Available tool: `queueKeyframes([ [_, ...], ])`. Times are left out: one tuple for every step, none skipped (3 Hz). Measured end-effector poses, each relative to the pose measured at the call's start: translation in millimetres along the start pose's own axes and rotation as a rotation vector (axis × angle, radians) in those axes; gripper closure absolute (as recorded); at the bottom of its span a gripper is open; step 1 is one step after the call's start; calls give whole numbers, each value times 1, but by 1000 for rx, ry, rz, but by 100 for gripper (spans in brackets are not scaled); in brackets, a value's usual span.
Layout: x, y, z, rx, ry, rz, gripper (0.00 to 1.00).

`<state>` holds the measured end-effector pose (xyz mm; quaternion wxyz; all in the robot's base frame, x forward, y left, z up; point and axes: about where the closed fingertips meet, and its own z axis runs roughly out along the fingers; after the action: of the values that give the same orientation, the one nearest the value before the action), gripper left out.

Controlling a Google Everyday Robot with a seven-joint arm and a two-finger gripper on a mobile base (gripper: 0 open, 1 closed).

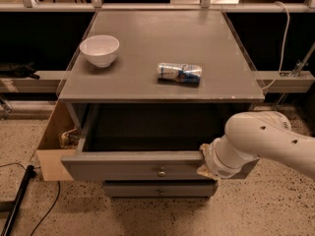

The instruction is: Open top drawer

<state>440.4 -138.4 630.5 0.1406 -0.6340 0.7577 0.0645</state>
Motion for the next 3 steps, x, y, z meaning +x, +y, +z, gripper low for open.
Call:
queueKeyframes([
  [-2,-1,-8,0,0,0,100],
  [-3,-2,-10,0,0,0,100],
  [-3,-2,-11,0,0,0,84],
])
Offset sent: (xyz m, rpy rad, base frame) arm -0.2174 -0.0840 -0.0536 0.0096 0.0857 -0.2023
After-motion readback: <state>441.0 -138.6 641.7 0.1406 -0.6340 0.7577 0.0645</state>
